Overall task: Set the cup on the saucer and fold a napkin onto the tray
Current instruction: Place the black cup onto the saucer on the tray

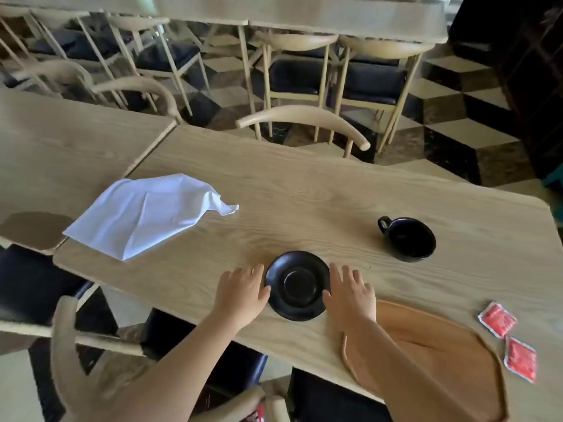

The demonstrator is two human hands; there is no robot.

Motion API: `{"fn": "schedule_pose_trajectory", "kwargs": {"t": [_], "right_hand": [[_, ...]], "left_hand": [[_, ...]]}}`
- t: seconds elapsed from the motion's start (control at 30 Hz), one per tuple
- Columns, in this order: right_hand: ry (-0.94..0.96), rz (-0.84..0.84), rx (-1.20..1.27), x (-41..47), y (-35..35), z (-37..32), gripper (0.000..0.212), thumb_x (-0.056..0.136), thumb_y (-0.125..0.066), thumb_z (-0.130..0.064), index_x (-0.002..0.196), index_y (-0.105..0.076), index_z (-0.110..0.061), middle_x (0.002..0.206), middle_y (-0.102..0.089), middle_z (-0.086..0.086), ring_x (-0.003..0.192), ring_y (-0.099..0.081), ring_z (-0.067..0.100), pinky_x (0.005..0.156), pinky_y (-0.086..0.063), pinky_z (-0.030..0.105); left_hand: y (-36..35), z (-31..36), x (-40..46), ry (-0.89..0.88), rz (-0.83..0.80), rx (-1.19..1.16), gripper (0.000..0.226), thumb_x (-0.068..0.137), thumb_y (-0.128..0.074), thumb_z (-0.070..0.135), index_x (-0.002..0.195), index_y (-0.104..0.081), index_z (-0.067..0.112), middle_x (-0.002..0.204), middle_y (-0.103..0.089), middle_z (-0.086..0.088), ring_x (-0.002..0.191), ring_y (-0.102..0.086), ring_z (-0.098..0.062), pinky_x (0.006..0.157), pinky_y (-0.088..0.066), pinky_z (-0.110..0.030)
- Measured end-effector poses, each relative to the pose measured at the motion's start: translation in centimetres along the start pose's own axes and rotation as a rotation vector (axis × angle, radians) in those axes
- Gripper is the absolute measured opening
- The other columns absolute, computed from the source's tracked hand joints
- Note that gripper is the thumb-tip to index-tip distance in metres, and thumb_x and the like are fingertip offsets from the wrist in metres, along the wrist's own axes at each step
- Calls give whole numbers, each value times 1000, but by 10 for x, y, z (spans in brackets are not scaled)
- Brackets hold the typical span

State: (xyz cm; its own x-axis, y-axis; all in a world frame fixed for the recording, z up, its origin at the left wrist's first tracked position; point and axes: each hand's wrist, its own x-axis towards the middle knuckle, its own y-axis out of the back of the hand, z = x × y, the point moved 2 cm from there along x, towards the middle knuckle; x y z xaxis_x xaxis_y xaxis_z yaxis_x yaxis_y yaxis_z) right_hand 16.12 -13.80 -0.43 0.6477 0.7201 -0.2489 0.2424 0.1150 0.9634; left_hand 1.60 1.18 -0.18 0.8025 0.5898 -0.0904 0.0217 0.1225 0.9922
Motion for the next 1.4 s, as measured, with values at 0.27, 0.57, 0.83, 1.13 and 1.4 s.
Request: {"fn": "schedule_pose_trajectory", "kwargs": {"t": [0.27,0.57,0.83,1.13,1.4], "right_hand": [[-130,-82,-13,17,-29,-5,69,87,-55,-43,140,-21,-15,133,-42,6,123,-37,23,89,-42,34],[-266,-151,336,19,-29,-12,51,86,-57,-12,129,-32,-17,123,-49,11,111,-49,31,79,-46,38],[-345,-23,864,-6,-24,7,52,80,-44,-1,124,-51,-28,112,-65,8,101,-58,27,81,-47,34],[-480,127,1078,-86,-23,109,81,74,-54,8,81,-50,-73,67,-64,-27,70,-63,1,68,-55,22],[-561,68,1115,-113,-43,153,68,75,-55,7,94,-54,-59,70,-61,-12,68,-64,21,73,-58,47]], "left_hand": [[-53,1,29,34,-168,-92,69,79,-60,49,134,-33,15,123,-47,-3,111,-51,-23,81,-44,-34],[-62,2,25,224,-259,-589,52,83,-65,19,129,-40,12,122,-53,-10,105,-57,-27,77,-51,-33],[-55,7,-2,482,-180,-1155,35,84,-44,-7,91,-57,25,93,-65,-7,83,-65,-24,47,-55,-23],[-42,102,-33,331,-211,-1299,28,87,-56,-2,105,-58,20,81,-66,2,66,-66,-6,53,-54,-18],[-53,148,-45,395,-283,-1227,34,86,-58,-3,116,-61,11,89,-67,-1,68,-64,-10,51,-51,-13]]}}
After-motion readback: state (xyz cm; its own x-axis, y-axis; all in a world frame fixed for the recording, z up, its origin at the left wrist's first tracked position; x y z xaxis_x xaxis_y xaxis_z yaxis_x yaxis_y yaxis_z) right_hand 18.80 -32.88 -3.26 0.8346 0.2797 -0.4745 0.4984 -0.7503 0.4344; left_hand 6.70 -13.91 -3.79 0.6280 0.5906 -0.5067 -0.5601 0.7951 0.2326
